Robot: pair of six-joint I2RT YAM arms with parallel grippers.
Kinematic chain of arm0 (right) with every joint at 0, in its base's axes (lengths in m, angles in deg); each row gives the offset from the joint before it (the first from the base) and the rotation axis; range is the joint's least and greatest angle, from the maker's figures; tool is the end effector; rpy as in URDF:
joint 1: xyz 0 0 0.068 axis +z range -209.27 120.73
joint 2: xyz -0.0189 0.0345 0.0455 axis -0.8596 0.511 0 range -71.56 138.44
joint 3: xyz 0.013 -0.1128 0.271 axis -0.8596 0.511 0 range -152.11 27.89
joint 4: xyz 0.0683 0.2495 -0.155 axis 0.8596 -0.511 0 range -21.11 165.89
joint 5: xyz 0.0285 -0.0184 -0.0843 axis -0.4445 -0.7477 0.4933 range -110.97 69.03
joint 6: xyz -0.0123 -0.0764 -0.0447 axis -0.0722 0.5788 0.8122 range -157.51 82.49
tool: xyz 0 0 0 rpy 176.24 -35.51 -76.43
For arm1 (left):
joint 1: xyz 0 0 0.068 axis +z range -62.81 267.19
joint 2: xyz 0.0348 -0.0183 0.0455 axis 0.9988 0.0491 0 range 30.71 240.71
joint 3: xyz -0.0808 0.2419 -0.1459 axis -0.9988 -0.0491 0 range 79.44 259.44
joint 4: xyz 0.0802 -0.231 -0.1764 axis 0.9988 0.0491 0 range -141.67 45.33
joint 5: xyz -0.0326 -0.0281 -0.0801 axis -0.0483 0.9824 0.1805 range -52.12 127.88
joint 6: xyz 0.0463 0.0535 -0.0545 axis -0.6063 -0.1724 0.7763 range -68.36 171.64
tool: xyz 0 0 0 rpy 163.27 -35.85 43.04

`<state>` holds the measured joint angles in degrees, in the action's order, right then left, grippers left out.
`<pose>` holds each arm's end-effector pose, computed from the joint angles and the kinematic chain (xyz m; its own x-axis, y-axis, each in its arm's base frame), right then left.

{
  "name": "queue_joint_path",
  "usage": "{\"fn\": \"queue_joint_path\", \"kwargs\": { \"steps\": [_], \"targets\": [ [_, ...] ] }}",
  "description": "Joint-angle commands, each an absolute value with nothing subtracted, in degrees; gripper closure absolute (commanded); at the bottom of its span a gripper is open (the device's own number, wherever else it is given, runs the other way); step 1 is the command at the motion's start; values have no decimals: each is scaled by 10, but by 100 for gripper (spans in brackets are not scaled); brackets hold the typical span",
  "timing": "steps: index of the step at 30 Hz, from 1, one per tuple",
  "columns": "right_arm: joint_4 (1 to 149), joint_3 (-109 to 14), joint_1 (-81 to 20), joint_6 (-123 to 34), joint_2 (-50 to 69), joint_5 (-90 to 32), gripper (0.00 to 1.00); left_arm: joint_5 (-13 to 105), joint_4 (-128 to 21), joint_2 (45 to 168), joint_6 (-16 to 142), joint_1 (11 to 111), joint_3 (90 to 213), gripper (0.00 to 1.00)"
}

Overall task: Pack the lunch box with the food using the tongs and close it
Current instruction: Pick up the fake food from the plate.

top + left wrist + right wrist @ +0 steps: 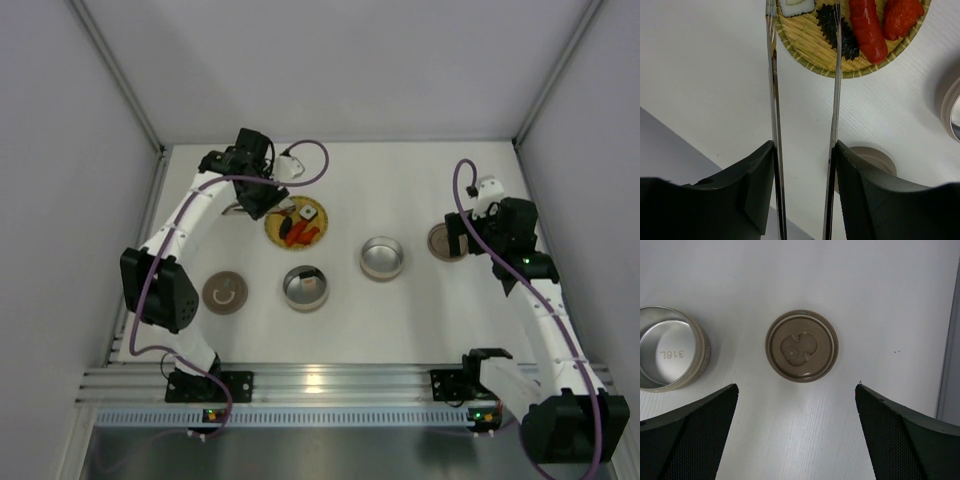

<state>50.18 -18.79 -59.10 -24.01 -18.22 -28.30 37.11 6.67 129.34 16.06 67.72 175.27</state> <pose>0.2710 0.0109 0.2871 -0.4947 -0.2329 -0.8373 -0.2326 0.9638 -0.1307 0.4028 -0.1414 0.3073 -0.4813 0.7872 -0.3856 0.7464 0.5987 0.2905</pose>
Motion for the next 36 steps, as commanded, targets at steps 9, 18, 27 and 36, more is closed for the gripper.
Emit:
{"fn": "queue_joint_path", "kwargs": {
  "steps": [9,18,27,36],
  "targets": [
    [531,-180,-583,-232,-179,-278,1,345,9,1332,207,677,1791,46],
    [532,-179,-583,-228,-179,-273,1,345,5,1349,206,677,1794,45],
    [533,-177,-584,-226,-179,-270,1,341,10,1373,207,677,1802,44],
    [535,-176,-584,-225,-179,-268,0,328,12,1386,211,683,1812,48]
  ]
}}
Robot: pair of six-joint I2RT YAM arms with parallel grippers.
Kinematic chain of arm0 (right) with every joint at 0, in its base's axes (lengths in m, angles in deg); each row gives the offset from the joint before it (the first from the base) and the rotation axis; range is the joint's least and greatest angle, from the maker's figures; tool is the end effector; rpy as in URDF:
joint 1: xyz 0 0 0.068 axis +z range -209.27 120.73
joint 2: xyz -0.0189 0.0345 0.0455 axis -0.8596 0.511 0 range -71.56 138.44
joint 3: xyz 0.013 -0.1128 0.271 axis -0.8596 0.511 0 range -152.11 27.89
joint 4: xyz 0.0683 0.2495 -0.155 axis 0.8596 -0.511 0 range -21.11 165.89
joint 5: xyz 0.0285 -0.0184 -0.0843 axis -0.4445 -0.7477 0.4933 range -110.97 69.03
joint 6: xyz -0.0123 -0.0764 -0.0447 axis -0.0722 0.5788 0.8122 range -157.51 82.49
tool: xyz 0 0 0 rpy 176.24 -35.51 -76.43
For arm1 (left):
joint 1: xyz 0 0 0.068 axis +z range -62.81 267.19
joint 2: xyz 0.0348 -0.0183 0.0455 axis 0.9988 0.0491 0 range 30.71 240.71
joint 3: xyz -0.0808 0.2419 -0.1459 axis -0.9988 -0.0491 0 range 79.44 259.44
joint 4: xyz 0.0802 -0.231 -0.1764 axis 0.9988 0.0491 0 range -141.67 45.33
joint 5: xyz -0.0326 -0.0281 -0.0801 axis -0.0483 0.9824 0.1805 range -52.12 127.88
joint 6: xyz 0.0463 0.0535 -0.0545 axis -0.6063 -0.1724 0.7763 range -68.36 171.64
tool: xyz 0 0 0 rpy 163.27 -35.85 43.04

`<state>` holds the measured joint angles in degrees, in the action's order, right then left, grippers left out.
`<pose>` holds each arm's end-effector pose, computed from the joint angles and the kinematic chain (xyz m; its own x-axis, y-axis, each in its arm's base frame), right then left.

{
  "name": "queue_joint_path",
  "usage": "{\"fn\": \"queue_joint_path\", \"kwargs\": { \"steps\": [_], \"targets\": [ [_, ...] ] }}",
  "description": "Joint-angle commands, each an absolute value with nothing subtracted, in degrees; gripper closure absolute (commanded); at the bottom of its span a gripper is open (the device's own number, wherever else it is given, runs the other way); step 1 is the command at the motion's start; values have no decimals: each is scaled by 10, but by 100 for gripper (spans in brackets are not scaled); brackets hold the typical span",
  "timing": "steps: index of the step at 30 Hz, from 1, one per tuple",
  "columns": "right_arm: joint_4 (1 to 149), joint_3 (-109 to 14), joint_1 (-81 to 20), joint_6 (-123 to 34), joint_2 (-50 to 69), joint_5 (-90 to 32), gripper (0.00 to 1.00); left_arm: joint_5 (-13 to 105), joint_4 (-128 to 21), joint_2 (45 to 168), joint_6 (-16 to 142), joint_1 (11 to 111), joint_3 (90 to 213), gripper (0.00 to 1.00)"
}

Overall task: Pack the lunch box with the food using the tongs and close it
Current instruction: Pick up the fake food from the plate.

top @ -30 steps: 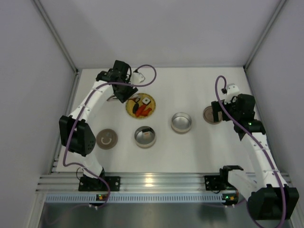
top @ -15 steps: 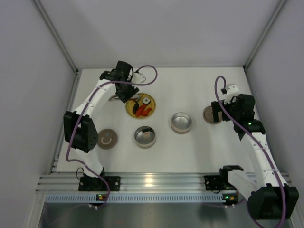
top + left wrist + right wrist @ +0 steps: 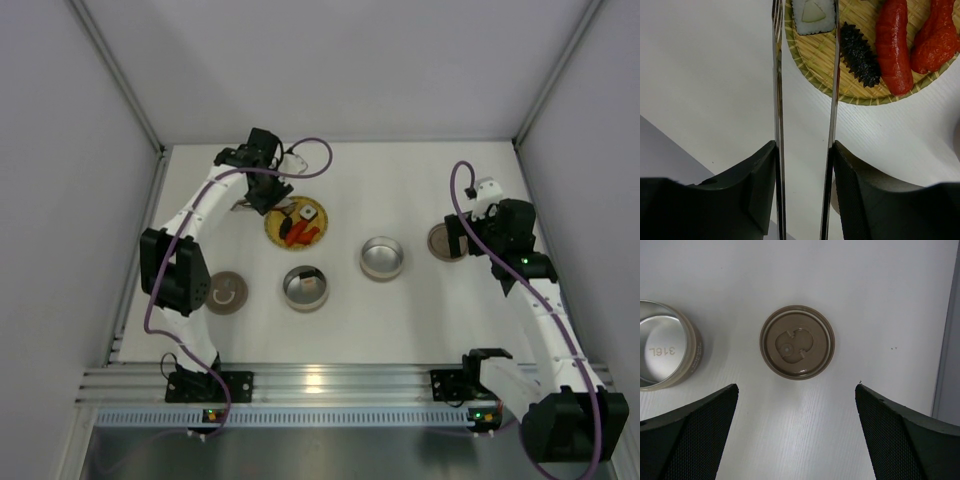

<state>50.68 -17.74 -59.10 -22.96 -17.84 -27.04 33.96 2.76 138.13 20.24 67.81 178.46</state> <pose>0.2719 0.0092 0.2787 -0.5084 -0.2512 -0.8236 -0.2263 0.9619 -0.1537 0.4438 -0.1505 0.2670 -0.5593 0.7477 -0.3580 0.6946 0.6584 0.2899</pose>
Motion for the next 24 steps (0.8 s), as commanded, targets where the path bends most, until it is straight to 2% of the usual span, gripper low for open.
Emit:
{"fn": "queue_joint_path", "kwargs": {
  "steps": [1,3,6,7,11,24],
  "targets": [
    [535,-176,-584,-224,-179,-268,1,327,12,1386,210,683,1812,49],
    [537,-177,-584,-224,-179,-268,1,323,13,1383,206,683,1813,51],
    [537,-177,-584,-226,-179,-268,1,319,16,1379,198,682,1813,63],
    [537,-178,-583,-225,-179,-268,1,319,17,1374,196,682,1813,70],
    [537,-180,-584,-225,-179,-267,1,313,21,1366,187,682,1813,81],
    [530,-198,-583,-231,-178,-273,1,331,43,1280,164,676,1837,87]
  ]
}}
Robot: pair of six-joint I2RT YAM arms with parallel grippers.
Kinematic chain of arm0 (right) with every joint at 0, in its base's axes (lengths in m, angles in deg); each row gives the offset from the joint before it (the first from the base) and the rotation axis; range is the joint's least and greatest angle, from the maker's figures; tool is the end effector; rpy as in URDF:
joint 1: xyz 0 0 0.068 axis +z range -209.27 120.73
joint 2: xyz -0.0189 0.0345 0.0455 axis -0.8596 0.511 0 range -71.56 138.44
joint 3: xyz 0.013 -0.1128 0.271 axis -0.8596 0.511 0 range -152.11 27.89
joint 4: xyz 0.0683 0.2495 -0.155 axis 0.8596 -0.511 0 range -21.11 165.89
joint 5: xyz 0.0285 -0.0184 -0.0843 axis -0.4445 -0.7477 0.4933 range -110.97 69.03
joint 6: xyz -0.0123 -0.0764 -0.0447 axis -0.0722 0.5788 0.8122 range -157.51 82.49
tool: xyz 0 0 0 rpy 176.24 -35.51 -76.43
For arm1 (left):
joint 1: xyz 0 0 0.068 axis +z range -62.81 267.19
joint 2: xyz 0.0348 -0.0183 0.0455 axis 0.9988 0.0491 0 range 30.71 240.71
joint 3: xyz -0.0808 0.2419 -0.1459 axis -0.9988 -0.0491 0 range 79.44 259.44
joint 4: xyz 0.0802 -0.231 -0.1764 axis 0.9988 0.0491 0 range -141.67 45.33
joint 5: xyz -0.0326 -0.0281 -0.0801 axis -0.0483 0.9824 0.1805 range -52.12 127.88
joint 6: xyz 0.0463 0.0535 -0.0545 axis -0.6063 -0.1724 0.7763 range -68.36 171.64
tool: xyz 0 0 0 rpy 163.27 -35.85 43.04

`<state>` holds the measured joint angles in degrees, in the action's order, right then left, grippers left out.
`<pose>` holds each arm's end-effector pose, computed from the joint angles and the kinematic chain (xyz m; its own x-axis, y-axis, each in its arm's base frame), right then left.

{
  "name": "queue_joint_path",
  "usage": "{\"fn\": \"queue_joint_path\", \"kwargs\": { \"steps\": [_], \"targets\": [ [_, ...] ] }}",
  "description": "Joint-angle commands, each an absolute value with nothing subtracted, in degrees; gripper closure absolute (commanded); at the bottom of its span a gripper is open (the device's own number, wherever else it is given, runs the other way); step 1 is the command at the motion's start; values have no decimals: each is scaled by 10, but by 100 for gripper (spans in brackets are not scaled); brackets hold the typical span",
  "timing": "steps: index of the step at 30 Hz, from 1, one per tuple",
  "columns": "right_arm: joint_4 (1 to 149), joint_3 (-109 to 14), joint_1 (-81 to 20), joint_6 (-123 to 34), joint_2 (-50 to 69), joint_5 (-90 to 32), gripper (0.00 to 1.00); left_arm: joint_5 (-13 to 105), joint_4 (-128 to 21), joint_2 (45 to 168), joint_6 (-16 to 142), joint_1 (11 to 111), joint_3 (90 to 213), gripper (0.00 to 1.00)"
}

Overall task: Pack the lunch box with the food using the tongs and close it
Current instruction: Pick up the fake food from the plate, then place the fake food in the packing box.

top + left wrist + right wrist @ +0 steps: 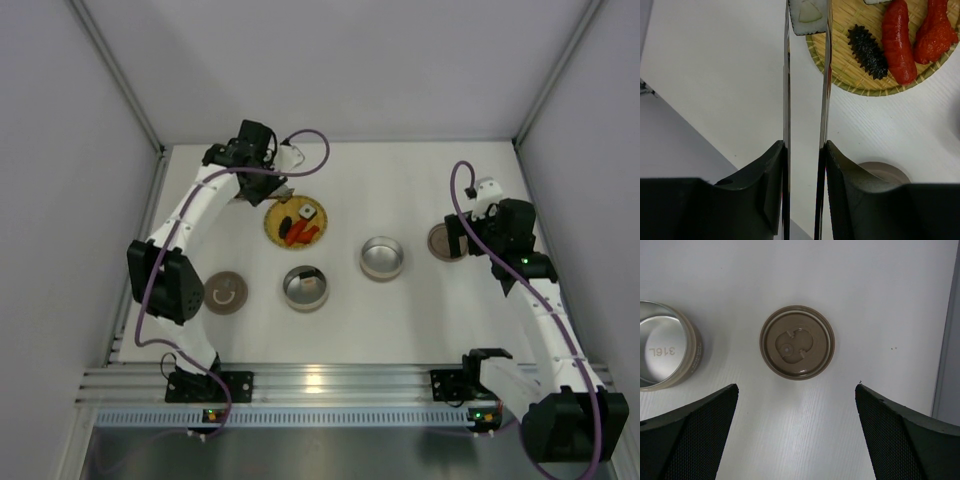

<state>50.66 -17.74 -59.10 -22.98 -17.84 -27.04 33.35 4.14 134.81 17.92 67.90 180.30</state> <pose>0.2719 0.0092 0.2787 -0.5088 -0.2509 -0.8235 -0.2262 0.9619 -0.1534 0.4350 -0.1457 0.3027 -0.5118 0.7654 -0.3901 0.6913 0.6365 0.3420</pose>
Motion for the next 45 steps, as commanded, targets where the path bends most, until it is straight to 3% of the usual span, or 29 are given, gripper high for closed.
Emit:
{"fn": "queue_joint_path", "kwargs": {
  "steps": [1,10,25,38,45],
  "targets": [
    [528,-199,-584,-231,-177,-273,1,325,45,1272,157,673,1836,88],
    [522,-205,-584,-232,-179,-273,1,254,104,1167,132,583,1757,89],
    [518,-205,-583,-238,-183,-271,1,207,235,1046,236,384,1613,87],
    [520,-197,-583,-238,-183,-269,1,230,250,1043,240,347,1593,81],
    [521,-195,-584,-238,-183,-269,1,205,232,1052,236,344,1586,69]
  ]
}}
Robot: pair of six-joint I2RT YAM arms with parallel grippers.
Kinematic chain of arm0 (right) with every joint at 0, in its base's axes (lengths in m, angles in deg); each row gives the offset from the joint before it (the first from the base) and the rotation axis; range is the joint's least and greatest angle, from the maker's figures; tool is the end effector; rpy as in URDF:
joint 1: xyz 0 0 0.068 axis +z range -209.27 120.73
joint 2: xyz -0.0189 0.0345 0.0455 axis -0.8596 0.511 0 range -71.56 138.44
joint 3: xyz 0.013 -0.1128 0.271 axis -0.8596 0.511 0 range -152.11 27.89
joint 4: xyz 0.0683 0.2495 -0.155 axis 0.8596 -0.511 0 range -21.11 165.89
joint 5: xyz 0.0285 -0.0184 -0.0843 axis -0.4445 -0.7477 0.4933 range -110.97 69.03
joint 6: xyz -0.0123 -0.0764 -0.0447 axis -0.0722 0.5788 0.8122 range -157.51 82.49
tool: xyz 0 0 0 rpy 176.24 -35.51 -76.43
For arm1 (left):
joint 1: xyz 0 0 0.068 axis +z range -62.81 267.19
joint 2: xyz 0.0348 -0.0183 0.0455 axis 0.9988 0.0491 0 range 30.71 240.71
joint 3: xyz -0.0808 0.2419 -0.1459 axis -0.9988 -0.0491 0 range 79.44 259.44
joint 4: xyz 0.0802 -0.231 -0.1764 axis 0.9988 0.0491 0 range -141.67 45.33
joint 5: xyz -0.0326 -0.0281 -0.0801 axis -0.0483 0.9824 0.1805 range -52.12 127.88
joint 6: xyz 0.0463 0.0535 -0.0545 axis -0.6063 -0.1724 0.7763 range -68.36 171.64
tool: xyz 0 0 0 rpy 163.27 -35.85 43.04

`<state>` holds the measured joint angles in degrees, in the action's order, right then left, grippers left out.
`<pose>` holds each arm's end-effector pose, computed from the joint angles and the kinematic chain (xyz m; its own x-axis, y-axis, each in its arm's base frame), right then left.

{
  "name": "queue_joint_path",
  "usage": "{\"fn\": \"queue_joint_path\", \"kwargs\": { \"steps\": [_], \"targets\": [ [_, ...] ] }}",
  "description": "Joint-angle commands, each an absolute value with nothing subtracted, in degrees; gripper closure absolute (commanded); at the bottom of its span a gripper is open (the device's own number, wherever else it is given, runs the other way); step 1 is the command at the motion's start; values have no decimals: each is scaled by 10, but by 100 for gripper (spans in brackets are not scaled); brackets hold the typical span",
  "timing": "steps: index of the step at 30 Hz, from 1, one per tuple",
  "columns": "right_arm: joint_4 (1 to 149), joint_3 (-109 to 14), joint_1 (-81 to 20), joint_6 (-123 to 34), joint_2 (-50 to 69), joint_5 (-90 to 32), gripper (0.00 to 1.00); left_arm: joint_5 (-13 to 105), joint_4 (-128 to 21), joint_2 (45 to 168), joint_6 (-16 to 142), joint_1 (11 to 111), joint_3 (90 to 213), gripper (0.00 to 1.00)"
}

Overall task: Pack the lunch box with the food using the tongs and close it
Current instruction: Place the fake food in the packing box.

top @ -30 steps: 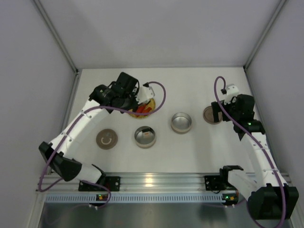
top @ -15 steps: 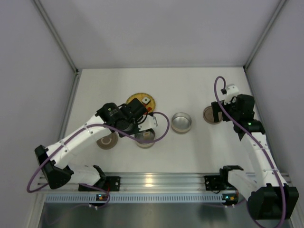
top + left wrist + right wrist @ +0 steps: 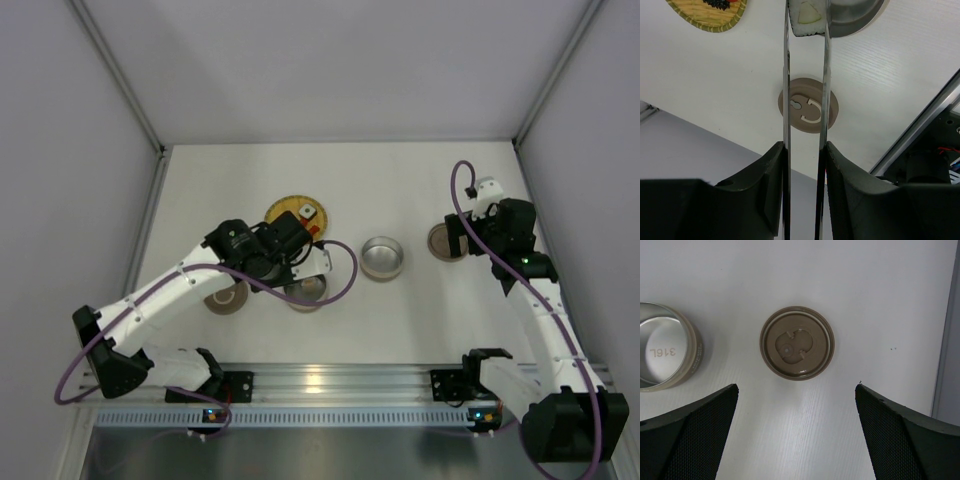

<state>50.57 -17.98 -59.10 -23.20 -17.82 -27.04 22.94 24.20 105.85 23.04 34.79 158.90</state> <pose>0.2721 0.0092 0.2801 -0.5078 -0.2472 -0.8252 -0.2239 0.9629 -0.1507 0.1849 -0.2066 0.3279 -0.1656 0.9730 -0.1607 0.9054 0.2146 0.3663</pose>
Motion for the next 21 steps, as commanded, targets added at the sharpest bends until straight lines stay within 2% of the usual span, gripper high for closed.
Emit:
{"fn": "queue_joint_path", "kwargs": {
  "steps": [1,11,21],
  "targets": [
    [520,-196,-584,-237,-182,-269,1,205,227,1055,234,344,1585,69],
    [519,-197,-584,-234,-182,-266,1,214,222,1057,226,338,1578,69],
    [518,-200,-584,-235,-177,-269,1,219,220,1055,222,338,1563,50]
  ]
}}
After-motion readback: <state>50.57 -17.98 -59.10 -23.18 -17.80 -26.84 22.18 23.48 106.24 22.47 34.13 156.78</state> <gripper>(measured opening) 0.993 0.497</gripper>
